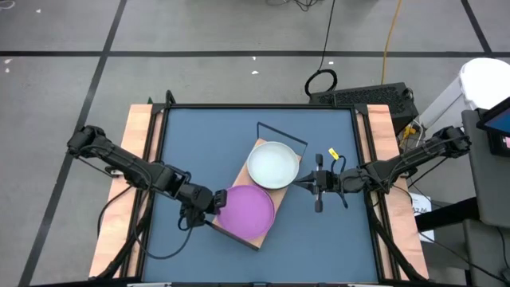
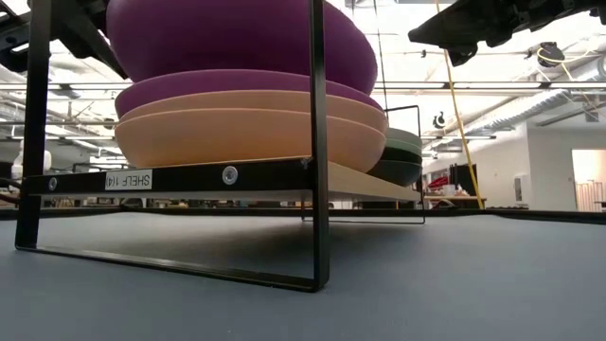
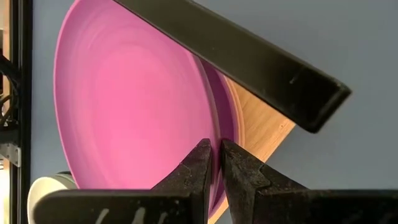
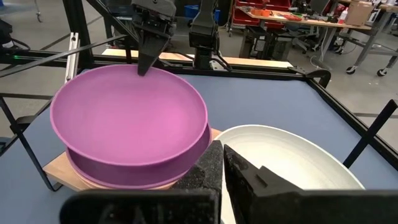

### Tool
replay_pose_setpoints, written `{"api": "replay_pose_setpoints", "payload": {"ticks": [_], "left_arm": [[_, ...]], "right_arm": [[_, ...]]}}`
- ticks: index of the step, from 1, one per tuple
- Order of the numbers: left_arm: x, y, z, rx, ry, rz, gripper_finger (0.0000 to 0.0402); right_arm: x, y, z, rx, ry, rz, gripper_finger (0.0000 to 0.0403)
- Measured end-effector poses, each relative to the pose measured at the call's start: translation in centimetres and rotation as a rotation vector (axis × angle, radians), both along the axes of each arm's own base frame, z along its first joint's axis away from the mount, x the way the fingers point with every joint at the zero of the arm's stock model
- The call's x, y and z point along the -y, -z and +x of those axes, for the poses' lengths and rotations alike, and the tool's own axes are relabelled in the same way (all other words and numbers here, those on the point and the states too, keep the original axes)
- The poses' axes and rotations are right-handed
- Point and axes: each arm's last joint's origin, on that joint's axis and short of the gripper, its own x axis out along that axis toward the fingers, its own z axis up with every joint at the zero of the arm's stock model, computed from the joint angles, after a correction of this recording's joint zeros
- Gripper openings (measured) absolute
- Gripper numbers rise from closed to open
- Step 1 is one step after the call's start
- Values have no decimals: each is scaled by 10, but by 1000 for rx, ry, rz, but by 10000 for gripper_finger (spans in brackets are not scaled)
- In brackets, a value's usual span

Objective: Place and stack plates onto a shelf
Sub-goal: Stack the purple plate on top of the purple plate on the shelf

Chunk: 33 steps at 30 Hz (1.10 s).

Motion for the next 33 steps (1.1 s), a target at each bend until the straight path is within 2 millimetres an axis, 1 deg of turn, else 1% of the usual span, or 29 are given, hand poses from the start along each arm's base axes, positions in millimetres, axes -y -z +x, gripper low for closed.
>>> {"api": "replay_pose_setpoints", "payload": {"ticks": [3, 5, 11, 14, 20, 25, 30, 33], "left_arm": [[1, -1, 1, 14, -10, -18, 39], [1, -2, 3, 29, -9, -32, 48], [2, -4, 5, 59, -14, -51, 106], [3, -5, 6, 66, -32, -60, 124], [1, -5, 6, 46, -140, -90, 129], [6, -6, 3, 25, -192, -142, 129], [10, -19, -6, 54, -227, -223, 129], [8, -29, -11, 64, -309, -319, 129]], "right_arm": [[0, 0, 0, 0, 0, 0, 0], [0, 0, 0, 0, 0, 0, 0], [0, 0, 0, -1, -1, 0, 0], [0, 0, 0, -1, -1, 0, 0], [0, 0, 0, 0, -1, 0, 0], [0, 0, 0, 0, -1, 0, 0], [0, 0, 0, -1, -1, 0, 0], [0, 0, 0, -1, -1, 0, 0]]}}
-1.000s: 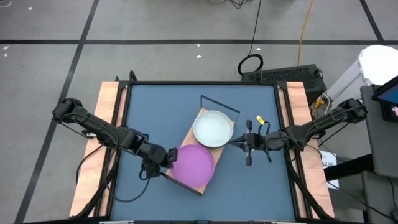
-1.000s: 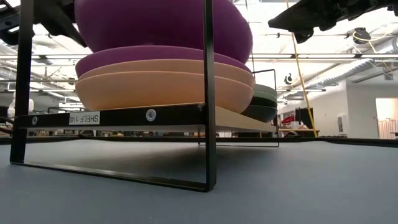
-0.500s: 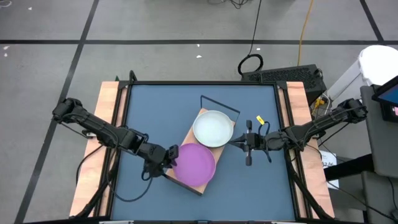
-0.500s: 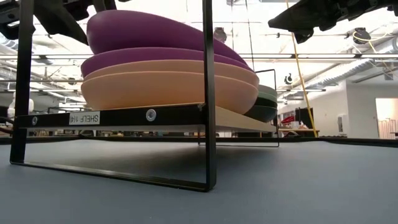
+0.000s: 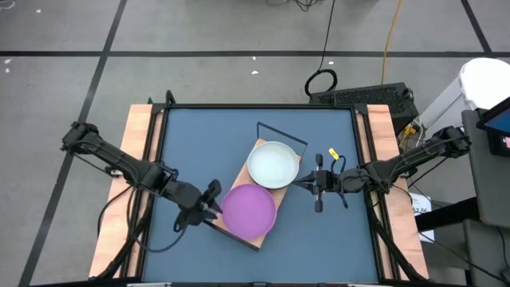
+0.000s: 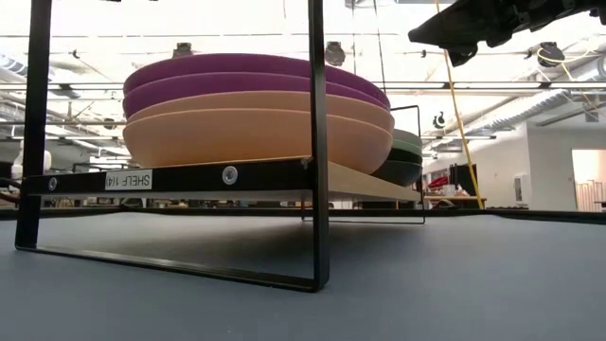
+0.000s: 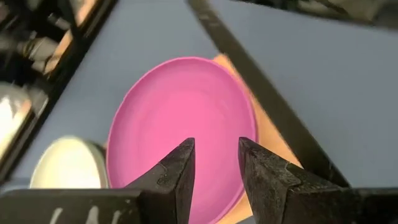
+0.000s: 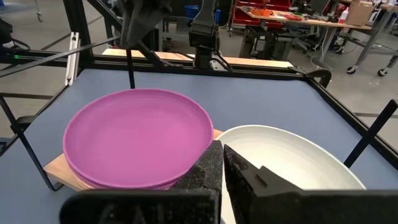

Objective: Place and stack plates onto a shelf
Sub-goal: Stack the purple plate on top of the purple plate on the shelf

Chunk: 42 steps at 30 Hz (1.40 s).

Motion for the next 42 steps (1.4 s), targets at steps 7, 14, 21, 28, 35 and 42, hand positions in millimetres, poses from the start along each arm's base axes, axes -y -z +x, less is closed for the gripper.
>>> {"api": "replay_pose_setpoints", "payload": {"ticks": [7, 14, 21, 28, 35, 42], "left_arm": [[-12, -8, -1, -38, -322, -201, 129], [-29, -1, 2, -79, -623, -312, 129], [-47, 15, -14, -9, -865, -312, 129], [-55, 16, -37, 189, -893, -511, 129], [-61, 29, -52, 300, -897, -578, 129], [-63, 41, -54, 322, -911, -559, 129]], "right_arm": [[-2, 3, 3, -3, 12, 63, 0], [-22, 25, 19, -37, -25, 109, 0], [-48, 54, 28, -105, -70, 170, 0], [-73, 84, 29, -115, -3, 148, 0], [-78, 108, 37, -125, 7, 126, 0], [-82, 122, 44, -79, -10, 119, 0]]}}
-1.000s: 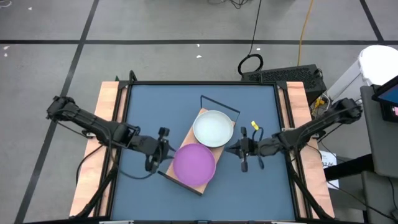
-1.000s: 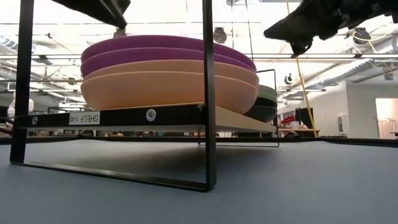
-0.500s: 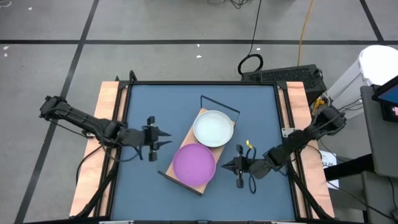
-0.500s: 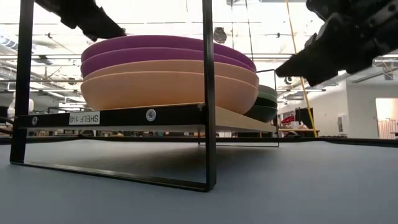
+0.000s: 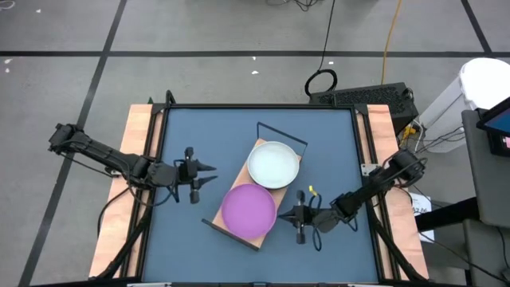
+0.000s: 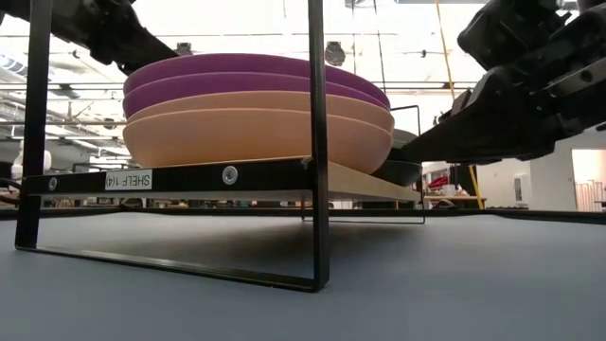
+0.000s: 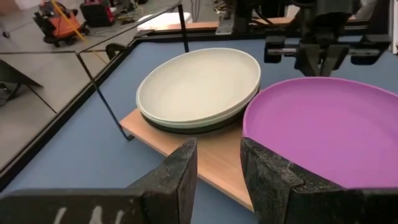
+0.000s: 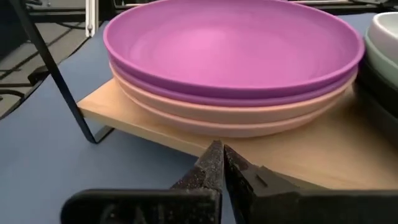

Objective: Place and stack plates onto a shelf
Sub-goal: Stack the purple plate on top of the purple plate on the shelf, then return to Home Position

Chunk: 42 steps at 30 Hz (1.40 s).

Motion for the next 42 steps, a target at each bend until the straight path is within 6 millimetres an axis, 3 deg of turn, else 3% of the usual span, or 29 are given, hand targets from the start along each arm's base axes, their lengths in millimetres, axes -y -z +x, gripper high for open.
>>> {"api": "replay_pose_setpoints", "payload": {"ticks": [18, 25, 32, 42], "left_arm": [[0, -2, 1, 25, -19, 12, 129], [1, -8, 3, 66, 22, 86, 129], [0, -27, -1, 213, 55, 128, 122], [-7, -43, -20, 305, 41, 77, 11]], "right_arm": [[3, 4, 4, -1, -11, 2, 0], [12, -36, -12, -51, -41, -13, 0], [37, -86, -36, -23, -29, -62, 0], [72, -129, -72, 38, -60, -189, 0]]}}
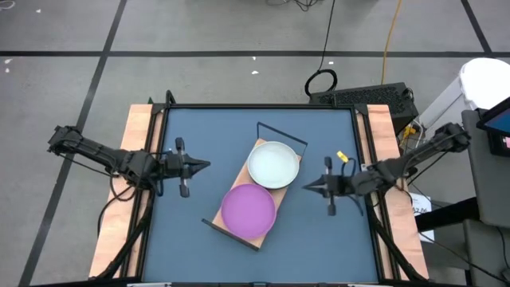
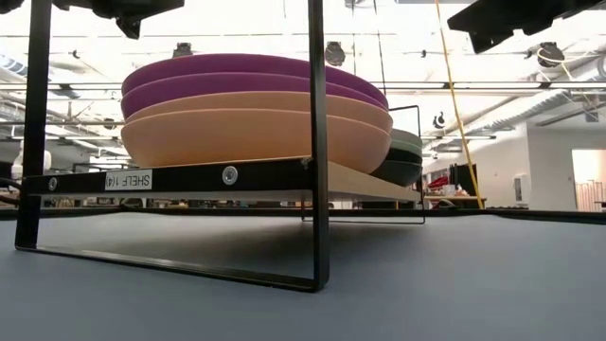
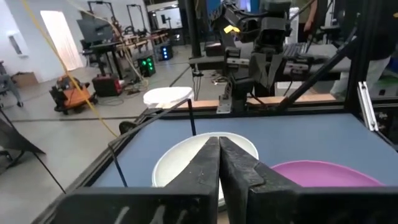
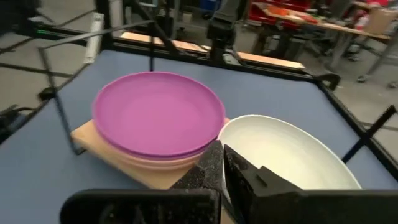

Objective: Place and stack plates onto a shelf
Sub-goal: Return to Home Position

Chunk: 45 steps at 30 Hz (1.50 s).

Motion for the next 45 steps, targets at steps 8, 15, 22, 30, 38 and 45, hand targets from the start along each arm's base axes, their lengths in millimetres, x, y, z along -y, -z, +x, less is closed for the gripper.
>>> {"api": "replay_pose_setpoints", "payload": {"ticks": [8, 15, 22, 30, 38, 45], "left_arm": [[-1, 6, -2, -54, -4, -35, 6], [-1, 26, -2, -58, -4, -33, 6], [-2, 61, -7, 11, 0, -13, 6], [-4, 83, -11, -23, 7, -4, 6], [-5, 99, -15, -64, 5, -22, 5], [-6, 106, -17, -83, 5, -23, 5]], "right_arm": [[11, -3, -11, -29, -136, 18, 0], [20, 32, -17, -57, -153, 10, 0], [31, 61, -29, 10, -169, 39, 0], [39, 72, -41, 54, -143, 50, 0], [41, 84, -47, 40, -161, 56, 0], [42, 92, -51, 38, -161, 53, 0]]}}
